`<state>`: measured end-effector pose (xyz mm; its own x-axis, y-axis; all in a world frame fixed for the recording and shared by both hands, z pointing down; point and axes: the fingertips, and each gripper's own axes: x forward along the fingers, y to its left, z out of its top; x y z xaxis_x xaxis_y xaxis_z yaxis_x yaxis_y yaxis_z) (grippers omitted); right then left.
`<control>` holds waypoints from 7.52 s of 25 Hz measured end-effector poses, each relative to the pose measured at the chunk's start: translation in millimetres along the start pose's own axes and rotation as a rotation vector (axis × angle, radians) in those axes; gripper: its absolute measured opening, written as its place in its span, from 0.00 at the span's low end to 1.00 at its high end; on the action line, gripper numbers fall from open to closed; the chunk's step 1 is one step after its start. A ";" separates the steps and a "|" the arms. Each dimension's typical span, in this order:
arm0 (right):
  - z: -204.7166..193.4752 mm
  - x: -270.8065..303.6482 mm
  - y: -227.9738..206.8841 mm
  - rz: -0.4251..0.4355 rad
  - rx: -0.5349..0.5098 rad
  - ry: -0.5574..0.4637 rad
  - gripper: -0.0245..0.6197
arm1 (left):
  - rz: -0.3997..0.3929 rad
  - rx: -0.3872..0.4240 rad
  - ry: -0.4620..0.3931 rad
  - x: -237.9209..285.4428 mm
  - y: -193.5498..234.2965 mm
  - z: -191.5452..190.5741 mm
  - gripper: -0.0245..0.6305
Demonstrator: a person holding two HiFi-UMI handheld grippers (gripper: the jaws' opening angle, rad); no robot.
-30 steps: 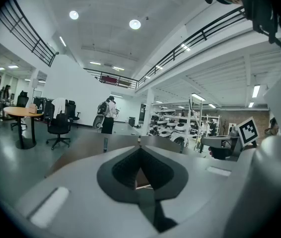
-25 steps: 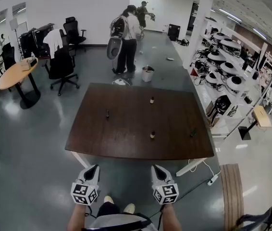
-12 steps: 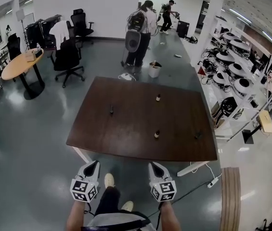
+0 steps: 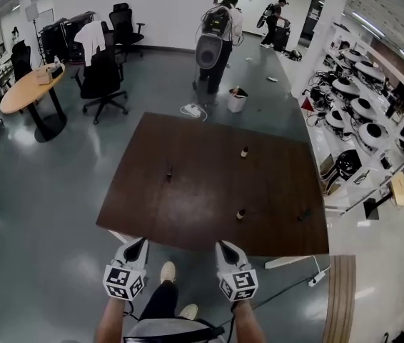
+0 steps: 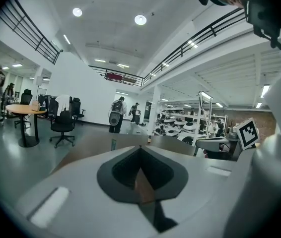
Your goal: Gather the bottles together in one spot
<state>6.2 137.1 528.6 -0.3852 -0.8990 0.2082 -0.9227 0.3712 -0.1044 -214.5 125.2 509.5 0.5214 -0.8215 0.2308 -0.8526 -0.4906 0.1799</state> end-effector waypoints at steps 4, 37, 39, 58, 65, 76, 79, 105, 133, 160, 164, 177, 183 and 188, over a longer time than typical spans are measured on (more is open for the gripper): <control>1.6 40.8 0.7 0.032 -0.012 0.017 0.04 | 0.004 -0.002 0.011 25.1 21.4 5.7 0.04; -67.7 362.4 -4.4 0.213 -0.118 0.208 0.33 | 0.110 -0.106 0.120 89.0 149.3 -16.0 0.04; -77.1 374.1 -7.5 0.207 -0.128 0.214 0.33 | 0.115 -0.116 0.127 89.4 149.9 -19.7 0.04; -112.9 428.6 -20.1 0.153 -0.171 0.238 0.25 | 0.191 -0.171 0.153 84.0 190.6 -32.5 0.04; -111.2 431.7 -14.9 0.170 -0.189 0.234 0.19 | 0.188 -0.179 0.157 87.9 194.8 -31.6 0.04; -104.8 402.7 -17.3 0.149 -0.132 0.193 0.18 | 0.176 -0.178 0.161 85.7 187.8 -34.7 0.04; -96.3 385.7 -17.5 0.141 -0.124 0.169 0.18 | 0.168 -0.178 0.163 85.2 182.3 -35.0 0.04; -129.4 266.2 10.1 0.176 -0.127 0.217 0.18 | 0.064 -0.149 0.170 93.6 127.2 -39.9 0.04; -146.6 255.0 13.1 0.158 -0.090 0.207 0.43 | 0.061 -0.139 0.180 89.5 131.6 -39.8 0.04; -23.5 116.6 -73.7 -0.314 0.031 -0.015 0.04 | -0.391 0.037 0.152 178.3 7.4 -1.0 0.04; -18.6 78.7 -106.5 -0.417 0.060 -0.052 0.04 | -0.471 0.074 0.152 193.4 -37.2 2.0 0.04; -32.9 -46.2 -227.5 -0.633 0.099 -0.040 0.04 | -0.567 0.109 0.175 225.8 -166.2 -6.1 0.04; -47.4 -86.8 -300.4 -0.720 0.123 -0.036 0.04 | -0.601 0.136 0.185 254.9 -226.4 -15.7 0.04; -58.6 -99.8 -346.7 -0.741 0.145 -0.031 0.04 | -0.588 0.131 0.189 274.5 -255.3 -15.1 0.04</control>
<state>363.5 111.7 601.1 0.3376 -0.9085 0.2462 -0.9279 -0.3651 -0.0749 146.8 29.3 541.3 0.8908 -0.3442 0.2965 -0.4129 -0.8857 0.2124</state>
